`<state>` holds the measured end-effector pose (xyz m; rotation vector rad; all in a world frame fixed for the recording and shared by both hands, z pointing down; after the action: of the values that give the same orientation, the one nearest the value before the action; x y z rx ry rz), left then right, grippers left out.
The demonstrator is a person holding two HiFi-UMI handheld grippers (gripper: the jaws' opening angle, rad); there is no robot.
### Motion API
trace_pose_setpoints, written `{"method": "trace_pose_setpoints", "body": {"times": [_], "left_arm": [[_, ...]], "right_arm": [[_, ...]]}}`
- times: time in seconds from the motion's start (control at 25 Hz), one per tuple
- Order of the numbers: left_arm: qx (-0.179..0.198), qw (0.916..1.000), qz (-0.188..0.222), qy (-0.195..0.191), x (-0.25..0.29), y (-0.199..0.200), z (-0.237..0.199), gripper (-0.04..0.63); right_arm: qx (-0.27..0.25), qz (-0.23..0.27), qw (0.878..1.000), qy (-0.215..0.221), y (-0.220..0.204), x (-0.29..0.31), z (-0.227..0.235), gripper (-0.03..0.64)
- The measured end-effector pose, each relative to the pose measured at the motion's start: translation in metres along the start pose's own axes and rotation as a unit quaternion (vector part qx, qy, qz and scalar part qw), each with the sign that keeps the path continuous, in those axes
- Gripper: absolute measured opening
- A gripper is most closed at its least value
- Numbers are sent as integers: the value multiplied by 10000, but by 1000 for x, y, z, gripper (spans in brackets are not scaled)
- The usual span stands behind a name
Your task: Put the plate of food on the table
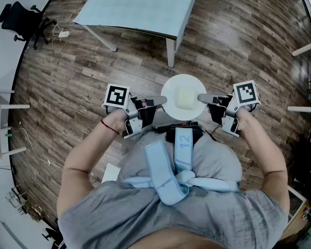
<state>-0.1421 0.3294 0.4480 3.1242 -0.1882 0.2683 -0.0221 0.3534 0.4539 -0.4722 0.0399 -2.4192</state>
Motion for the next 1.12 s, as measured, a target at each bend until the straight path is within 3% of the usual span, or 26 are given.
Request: {"method": "trace_pose_setpoints", "body": {"times": [0.72, 1.12], "left_arm": [[-24, 10000, 24, 3, -4, -6, -4, 26], [16, 10000, 8, 2, -2, -5, -4, 26]], "right_arm": [[-18, -54, 10000, -25, -5, 1, 3, 37], [320, 177, 9993, 83, -3, 1, 4, 37]]}}
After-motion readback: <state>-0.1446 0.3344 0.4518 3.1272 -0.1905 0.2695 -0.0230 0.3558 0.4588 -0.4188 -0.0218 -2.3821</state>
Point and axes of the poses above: the fingertips, and each gripper's own axes: x forward along the fingers, z to its right, y out of its top, the point moved 1 cm from there along -x, backward along the fingers, and after that the axes turned 14 degrees about z, right-handed, at the moved point
